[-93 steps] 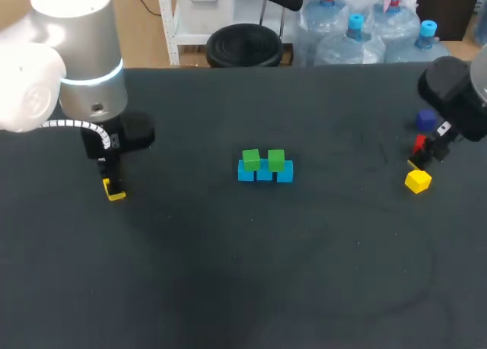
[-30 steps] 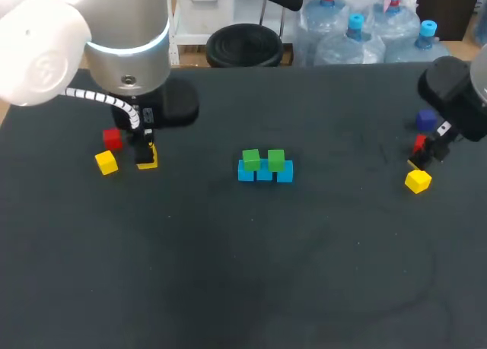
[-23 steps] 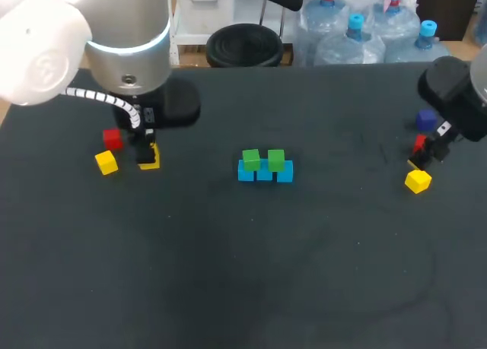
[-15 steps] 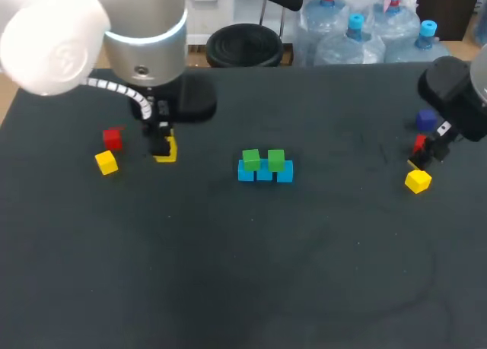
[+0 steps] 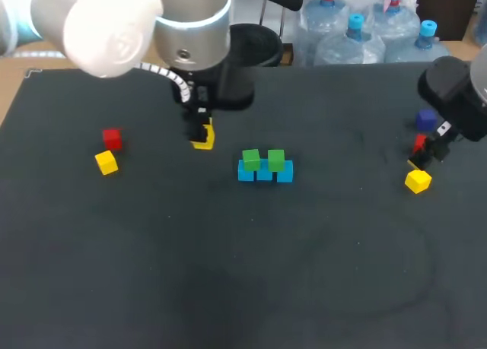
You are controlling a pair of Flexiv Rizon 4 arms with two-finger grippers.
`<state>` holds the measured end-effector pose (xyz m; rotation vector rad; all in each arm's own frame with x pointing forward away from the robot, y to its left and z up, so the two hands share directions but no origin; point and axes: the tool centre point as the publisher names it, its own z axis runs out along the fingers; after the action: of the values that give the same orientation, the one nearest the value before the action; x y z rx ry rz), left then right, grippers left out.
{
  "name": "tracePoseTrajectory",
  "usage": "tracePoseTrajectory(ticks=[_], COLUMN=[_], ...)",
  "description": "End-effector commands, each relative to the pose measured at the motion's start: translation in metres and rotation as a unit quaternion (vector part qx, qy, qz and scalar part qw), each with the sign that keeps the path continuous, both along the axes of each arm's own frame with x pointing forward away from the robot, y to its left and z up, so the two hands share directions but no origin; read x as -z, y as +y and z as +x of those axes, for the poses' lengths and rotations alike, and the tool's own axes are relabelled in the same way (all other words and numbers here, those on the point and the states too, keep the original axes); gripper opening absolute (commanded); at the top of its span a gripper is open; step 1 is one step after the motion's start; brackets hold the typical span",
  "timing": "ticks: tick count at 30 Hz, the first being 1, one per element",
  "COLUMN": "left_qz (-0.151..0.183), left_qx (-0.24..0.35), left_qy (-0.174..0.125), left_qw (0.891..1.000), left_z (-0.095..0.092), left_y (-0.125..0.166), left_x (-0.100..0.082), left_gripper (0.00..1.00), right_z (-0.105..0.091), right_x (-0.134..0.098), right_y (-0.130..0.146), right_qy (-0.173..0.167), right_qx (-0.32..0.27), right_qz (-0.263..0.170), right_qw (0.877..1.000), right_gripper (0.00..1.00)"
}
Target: Place the blue cubes, place green cubes on the blue cubes, place the yellow cubes on the green cubes, then place the red cubes on the yellow cubes, and place purple cube on the red cubes.
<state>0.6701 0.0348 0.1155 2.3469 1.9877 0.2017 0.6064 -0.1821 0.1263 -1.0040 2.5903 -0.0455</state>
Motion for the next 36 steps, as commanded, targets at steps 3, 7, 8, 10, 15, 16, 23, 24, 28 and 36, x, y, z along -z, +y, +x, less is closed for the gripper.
tracePoseTrajectory(ticks=[3,7,8,10,15,16,23,24,28,36], left_qz=[0.010,0.011,0.012,0.016,0.040,0.042,0.033,0.030,0.018,0.011], left_qx=[0.008,0.010,0.010,0.010,-0.014,-0.020,-0.051,-0.056,-0.059,-0.049], left_qy=[0.012,0.015,0.015,0.015,0.025,0.030,0.042,0.043,0.038,0.039], left_qw=[1.000,1.000,1.000,1.000,0.999,0.998,0.997,0.997,0.997,0.998], left_z=[0.014,0.019,0.021,0.022,0.022,0.021,0.019,0.020,0.024,0.024], left_y=[-0.021,-0.034,-0.037,-0.044,-0.053,-0.055,-0.072,-0.074,-0.083,-0.096], left_x=[0.007,0.009,0.009,0.009,0.012,0.014,0.024,0.025,0.025,0.028], left_gripper=[0.00,0.00,0.00,0.00,0.00,0.00,0.00,0.00,0.00,0.00], right_z=[-0.001,-0.001,-0.001,-0.001,-0.001,-0.001,-0.001,-0.001,-0.001,-0.001], right_x=[0.001,0.001,0.001,0.001,0.001,0.001,0.001,0.001,0.001,0.001], right_y=[0.000,0.000,0.000,0.000,0.000,0.000,0.000,0.000,0.000,0.000], right_qy=[-0.003,-0.003,-0.003,-0.003,-0.003,-0.003,-0.003,-0.003,-0.003,-0.003], right_qx=[0.001,0.001,0.001,0.001,0.001,0.001,0.001,0.001,0.001,0.001], right_qz=[0.000,0.000,0.000,0.000,0.000,0.000,0.000,0.000,0.000,0.000], right_qw=[1.000,1.000,1.000,1.000,1.000,1.000,1.000,1.000,1.000,1.000], right_gripper=[1.00,1.00,1.00,1.00,1.00,1.00,1.00,1.00,1.00,1.00])
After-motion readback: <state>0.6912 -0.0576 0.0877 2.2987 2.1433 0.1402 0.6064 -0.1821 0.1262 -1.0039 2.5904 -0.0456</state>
